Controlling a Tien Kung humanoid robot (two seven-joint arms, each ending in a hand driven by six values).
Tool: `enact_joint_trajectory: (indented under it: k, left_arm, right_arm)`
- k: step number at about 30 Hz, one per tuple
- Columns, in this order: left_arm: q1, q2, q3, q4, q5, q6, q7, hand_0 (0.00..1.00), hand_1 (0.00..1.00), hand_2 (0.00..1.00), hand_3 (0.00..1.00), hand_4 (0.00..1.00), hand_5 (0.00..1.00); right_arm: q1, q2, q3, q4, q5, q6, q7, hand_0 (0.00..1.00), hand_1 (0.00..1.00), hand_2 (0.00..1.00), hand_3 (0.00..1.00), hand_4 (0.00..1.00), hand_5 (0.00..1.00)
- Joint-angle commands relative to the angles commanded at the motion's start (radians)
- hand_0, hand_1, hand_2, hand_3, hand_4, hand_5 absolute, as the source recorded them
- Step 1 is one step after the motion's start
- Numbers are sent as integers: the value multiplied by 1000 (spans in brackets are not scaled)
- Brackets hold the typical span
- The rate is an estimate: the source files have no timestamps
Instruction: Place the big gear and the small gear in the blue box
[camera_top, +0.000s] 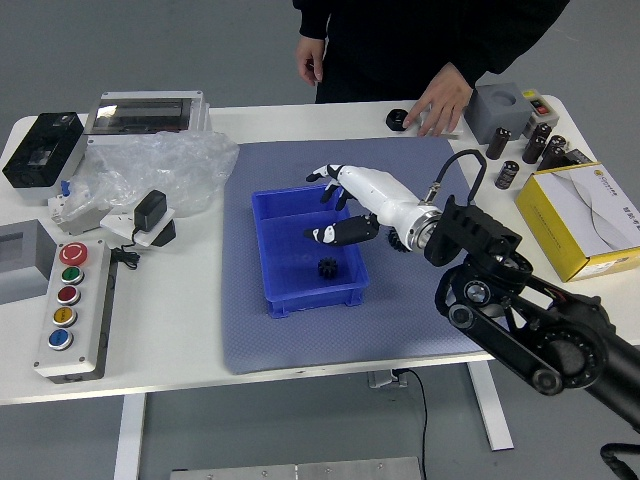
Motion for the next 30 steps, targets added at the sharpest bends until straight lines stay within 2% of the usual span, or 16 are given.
enact_joint_trajectory:
  k: [2,7,8,11,13,14,19,20,25,30]
  left_arm:
    - [0,1,0,0,-1,0,0,828,853,852,879,719,279]
    - [-2,3,-1,0,-3,0,0,828,853,852,879,719,279]
    - [-3,3,-1,0,-3,0,0,828,853,852,879,719,280]
    - [-6,3,-2,0,-4,0,-1,828,853,852,879,719,280]
    - [-7,3,-2,0,-5,0,-2,828,853,852,879,719,280]
    - [-8,3,-2,0,-5,0,-2,828,852,852,879,719,280]
    - [-9,2,-2,0,-5,0,-1,828,852,852,879,719,280]
    - [-9,2,-1,0,-6,0,-1,828,852,852,879,719,277]
    - [-10,3,0,0,-7,0,-1,828,852,852,879,719,277]
    - [-11,2,0,0,-6,0,-1,828,852,852,879,718,277]
  right_arm:
    - [5,-29,17,-3,10,-1,5,674,549,658,814,865,380]
    - [18,-99,41,-43,41,9,14,674,549,658,814,865,380]
    - [20,-106,40,-53,46,11,15,714,644,722,819,852,366]
    - [29,-124,27,-96,60,29,21,714,644,722,819,852,366]
    - [35,-130,13,-122,63,37,27,714,644,722,819,852,366]
    - [38,-131,3,-135,65,41,31,742,715,820,904,825,322]
    - [59,-134,-50,-213,78,60,47,742,715,820,904,825,322]
    - [63,-134,-60,-227,80,64,48,830,804,896,945,813,292]
    - [81,-127,-111,-288,76,82,49,830,804,896,945,813,292]
    - [98,-118,-143,-318,59,90,48,840,816,910,956,801,269]
